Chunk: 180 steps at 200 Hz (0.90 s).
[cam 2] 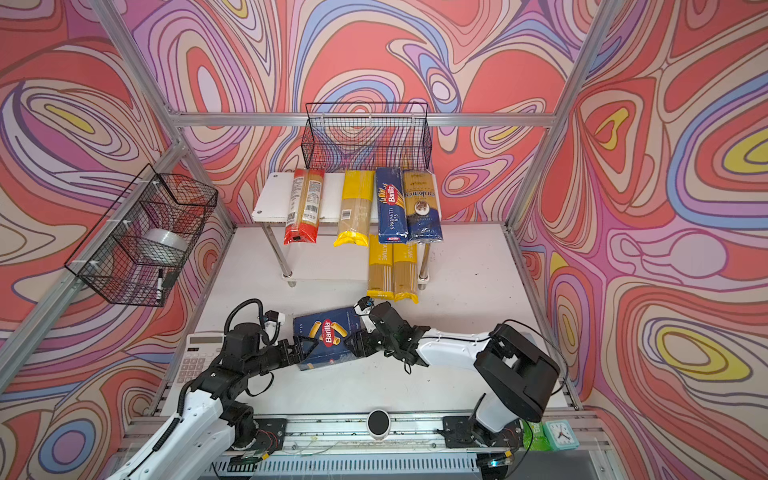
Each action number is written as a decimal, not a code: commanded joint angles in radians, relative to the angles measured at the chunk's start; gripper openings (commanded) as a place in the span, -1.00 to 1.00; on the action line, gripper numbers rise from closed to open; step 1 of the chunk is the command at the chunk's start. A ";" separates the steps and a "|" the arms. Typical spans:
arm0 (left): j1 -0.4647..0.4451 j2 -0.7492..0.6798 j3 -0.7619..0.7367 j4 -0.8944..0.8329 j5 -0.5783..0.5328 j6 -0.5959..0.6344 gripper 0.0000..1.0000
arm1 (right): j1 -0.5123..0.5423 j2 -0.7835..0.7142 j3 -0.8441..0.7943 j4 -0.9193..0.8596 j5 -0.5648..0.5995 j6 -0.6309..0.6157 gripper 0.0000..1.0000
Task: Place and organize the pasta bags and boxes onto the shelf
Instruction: 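Lift the blue box with both grippers and carry it toward the shelf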
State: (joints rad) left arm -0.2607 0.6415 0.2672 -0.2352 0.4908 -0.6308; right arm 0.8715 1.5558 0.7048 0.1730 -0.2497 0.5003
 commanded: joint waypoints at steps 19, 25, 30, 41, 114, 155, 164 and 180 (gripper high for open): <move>-0.003 -0.005 0.013 0.120 0.081 0.032 1.00 | 0.013 0.022 0.009 0.108 -0.092 0.022 0.40; -0.004 -0.006 0.018 0.120 0.081 0.035 1.00 | 0.014 0.023 0.016 0.106 -0.089 0.023 0.40; -0.003 -0.008 0.021 0.121 0.082 0.039 1.00 | 0.017 0.023 0.023 0.105 -0.088 0.024 0.40; -0.005 -0.009 0.029 0.127 0.088 0.047 1.00 | 0.018 0.022 0.037 0.102 -0.092 0.021 0.40; -0.015 -0.002 0.103 0.177 0.134 0.075 1.00 | 0.041 0.017 0.115 0.156 -0.089 0.017 0.40; -0.019 0.006 0.150 0.174 0.137 0.101 1.00 | 0.045 0.012 0.155 0.154 -0.088 0.002 0.40; -0.020 0.006 0.159 0.172 0.134 0.106 1.00 | 0.047 0.007 0.162 0.152 -0.086 -0.003 0.40; -0.020 0.006 0.170 0.175 0.133 0.116 1.00 | 0.047 -0.005 0.169 0.150 -0.079 -0.010 0.40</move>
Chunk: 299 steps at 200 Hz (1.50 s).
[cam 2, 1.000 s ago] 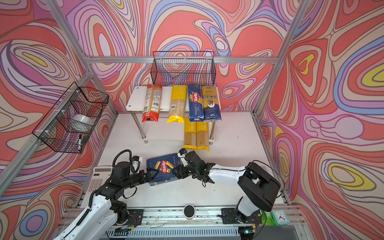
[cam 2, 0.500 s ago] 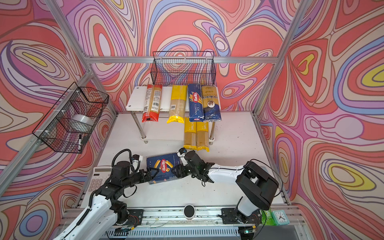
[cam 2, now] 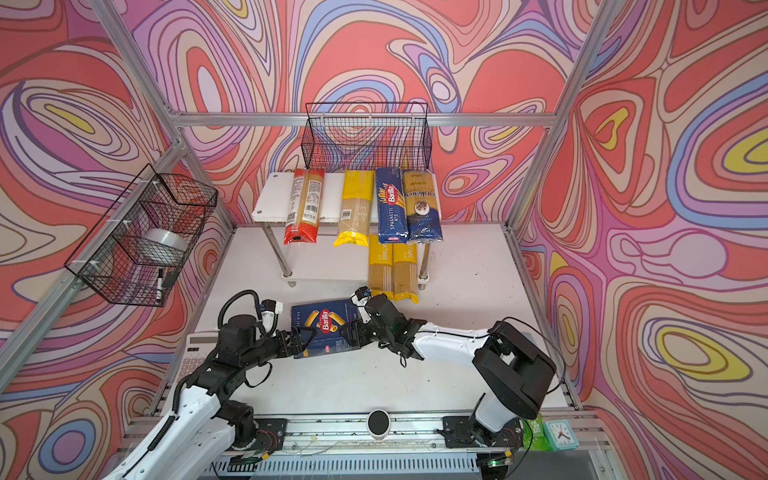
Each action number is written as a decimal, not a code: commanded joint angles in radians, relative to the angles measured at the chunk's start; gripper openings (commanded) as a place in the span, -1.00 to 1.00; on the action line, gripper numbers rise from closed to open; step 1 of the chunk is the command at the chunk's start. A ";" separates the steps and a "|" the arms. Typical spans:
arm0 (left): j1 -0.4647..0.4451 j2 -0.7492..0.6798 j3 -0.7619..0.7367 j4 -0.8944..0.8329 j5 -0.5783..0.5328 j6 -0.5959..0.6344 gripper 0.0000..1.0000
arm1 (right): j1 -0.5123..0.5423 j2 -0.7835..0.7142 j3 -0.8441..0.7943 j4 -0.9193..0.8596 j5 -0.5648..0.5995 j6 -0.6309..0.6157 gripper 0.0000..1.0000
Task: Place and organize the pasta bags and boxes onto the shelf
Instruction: 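Lift the blue box with both grippers and carry it toward the shelf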
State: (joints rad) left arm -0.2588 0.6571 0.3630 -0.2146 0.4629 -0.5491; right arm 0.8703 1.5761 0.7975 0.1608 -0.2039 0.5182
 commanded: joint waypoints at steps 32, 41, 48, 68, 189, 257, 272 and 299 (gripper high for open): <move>-0.022 -0.003 0.096 0.153 0.151 0.055 1.00 | 0.047 -0.040 0.097 0.141 -0.110 -0.049 0.40; -0.023 0.002 0.103 0.155 0.150 0.061 1.00 | 0.048 -0.042 0.100 0.139 -0.102 -0.055 0.40; -0.022 0.008 0.108 0.158 0.151 0.064 1.00 | 0.048 -0.043 0.104 0.139 -0.095 -0.057 0.40; -0.023 0.023 0.115 0.177 0.149 0.066 1.00 | 0.048 -0.045 0.119 0.141 -0.074 -0.066 0.39; -0.023 0.182 0.211 0.333 0.090 0.138 1.00 | 0.047 -0.002 0.216 0.152 -0.028 -0.104 0.39; -0.022 0.306 0.253 0.467 0.091 0.141 1.00 | 0.047 0.028 0.236 0.177 0.027 -0.118 0.39; -0.022 0.334 0.261 0.489 0.095 0.145 1.00 | 0.045 0.044 0.249 0.179 0.035 -0.125 0.39; -0.023 0.374 0.264 0.532 0.092 0.150 1.00 | 0.043 0.067 0.274 0.180 0.046 -0.136 0.39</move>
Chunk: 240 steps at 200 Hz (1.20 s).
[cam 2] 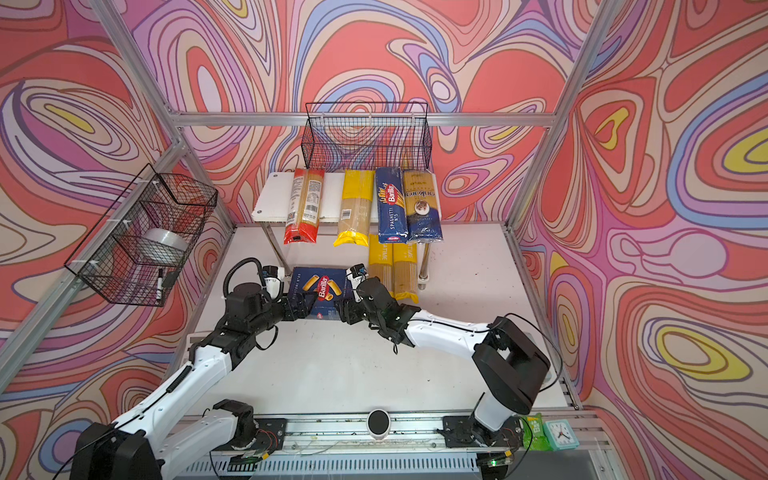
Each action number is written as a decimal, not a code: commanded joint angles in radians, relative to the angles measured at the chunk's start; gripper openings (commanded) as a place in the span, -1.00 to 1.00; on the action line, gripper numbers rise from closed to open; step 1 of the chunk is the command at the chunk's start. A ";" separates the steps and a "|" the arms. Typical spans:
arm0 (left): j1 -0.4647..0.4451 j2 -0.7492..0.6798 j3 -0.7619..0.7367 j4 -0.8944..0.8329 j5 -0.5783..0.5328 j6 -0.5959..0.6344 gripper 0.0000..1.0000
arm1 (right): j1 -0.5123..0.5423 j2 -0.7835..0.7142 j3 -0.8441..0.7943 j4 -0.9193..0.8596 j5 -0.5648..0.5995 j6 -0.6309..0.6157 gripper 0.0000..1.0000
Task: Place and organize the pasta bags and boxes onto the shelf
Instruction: 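Lift the blue box with both grippers and carry it toward the shelf, then set the blue box onto the shelf's lower level beside the yellow bags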
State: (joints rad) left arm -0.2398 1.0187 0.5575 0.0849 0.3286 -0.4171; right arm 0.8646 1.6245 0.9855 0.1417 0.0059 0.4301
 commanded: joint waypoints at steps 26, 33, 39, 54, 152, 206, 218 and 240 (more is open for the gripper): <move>-0.042 0.047 0.084 0.250 0.215 0.035 1.00 | 0.029 0.032 0.102 0.206 -0.160 -0.041 0.39; -0.041 0.059 0.089 0.256 0.216 0.039 1.00 | 0.025 0.034 0.102 0.209 -0.153 -0.036 0.39; -0.041 0.071 0.095 0.261 0.216 0.042 1.00 | 0.019 0.036 0.100 0.217 -0.150 -0.036 0.38; -0.042 0.106 0.103 0.286 0.216 0.041 1.00 | 0.006 0.048 0.097 0.237 -0.146 -0.028 0.39; -0.040 0.304 0.176 0.343 0.172 0.054 1.00 | -0.081 0.190 0.234 0.250 -0.212 -0.021 0.38; -0.027 0.368 0.279 0.213 0.063 0.070 1.00 | -0.114 0.243 0.276 0.241 -0.228 0.002 0.39; -0.020 0.391 0.289 0.219 0.068 0.068 1.00 | -0.119 0.254 0.281 0.245 -0.227 0.007 0.39; -0.003 0.434 0.311 0.219 0.066 0.047 1.00 | -0.123 0.265 0.279 0.249 -0.211 0.017 0.39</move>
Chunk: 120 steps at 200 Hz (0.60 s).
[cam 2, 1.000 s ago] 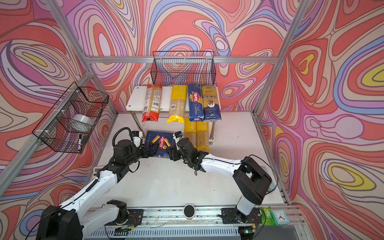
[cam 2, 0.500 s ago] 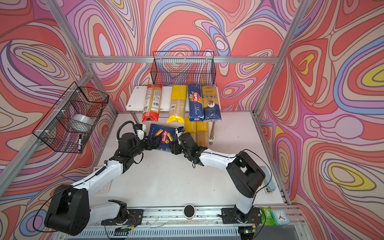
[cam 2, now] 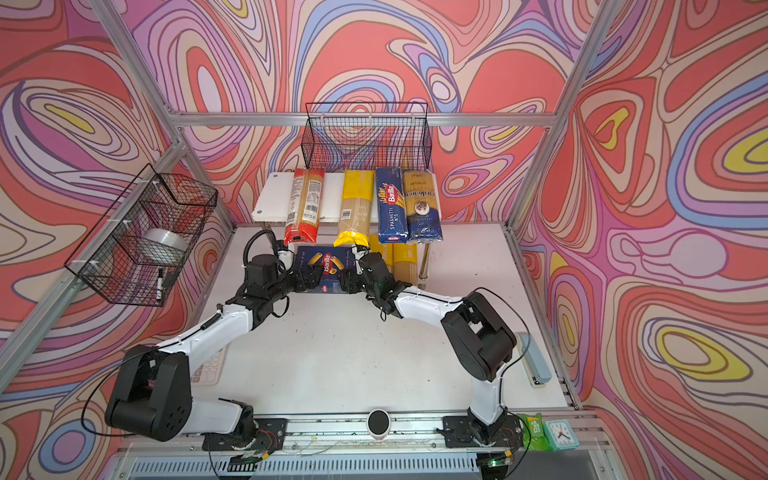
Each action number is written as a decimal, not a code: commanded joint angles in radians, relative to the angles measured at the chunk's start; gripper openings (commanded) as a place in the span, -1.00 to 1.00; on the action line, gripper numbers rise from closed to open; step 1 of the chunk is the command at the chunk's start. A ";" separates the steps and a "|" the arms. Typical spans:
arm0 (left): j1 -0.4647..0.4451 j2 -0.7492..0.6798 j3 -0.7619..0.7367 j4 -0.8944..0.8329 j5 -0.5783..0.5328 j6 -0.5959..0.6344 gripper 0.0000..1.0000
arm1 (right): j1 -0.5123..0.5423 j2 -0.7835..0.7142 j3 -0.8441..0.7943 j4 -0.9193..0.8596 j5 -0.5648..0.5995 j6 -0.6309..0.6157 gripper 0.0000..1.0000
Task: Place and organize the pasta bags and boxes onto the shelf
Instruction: 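Set the blue box onto the shelf's lower level beside the yellow bags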
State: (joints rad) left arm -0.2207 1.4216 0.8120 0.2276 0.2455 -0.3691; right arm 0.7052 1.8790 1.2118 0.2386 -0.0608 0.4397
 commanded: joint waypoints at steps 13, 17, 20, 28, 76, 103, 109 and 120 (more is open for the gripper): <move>-0.015 0.050 0.059 0.090 0.144 -0.013 1.00 | 0.032 0.009 0.041 0.155 -0.113 0.015 0.39; -0.014 0.055 0.059 0.088 0.137 -0.014 1.00 | 0.030 0.009 0.036 0.158 -0.106 0.018 0.39; -0.012 0.058 0.060 0.084 0.129 -0.012 1.00 | 0.027 0.008 0.032 0.162 -0.104 0.019 0.39; -0.012 0.065 0.071 0.065 0.105 -0.011 1.00 | 0.019 0.006 0.025 0.170 -0.107 0.025 0.39; -0.002 0.100 0.147 -0.074 -0.025 0.024 1.00 | -0.022 -0.007 -0.006 0.181 -0.045 0.067 0.38; 0.020 0.114 0.171 -0.104 -0.053 0.039 1.00 | -0.049 0.004 -0.010 0.155 -0.024 0.098 0.38; 0.030 0.117 0.171 -0.107 -0.047 0.033 1.00 | -0.054 0.006 -0.013 0.151 -0.023 0.106 0.38; 0.047 0.116 0.167 -0.109 -0.035 0.019 1.00 | -0.064 0.002 -0.020 0.142 -0.022 0.116 0.38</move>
State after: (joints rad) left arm -0.1993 1.5276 0.9508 0.1226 0.1898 -0.3588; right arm 0.6586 1.8839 1.2102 0.3492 -0.0700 0.5179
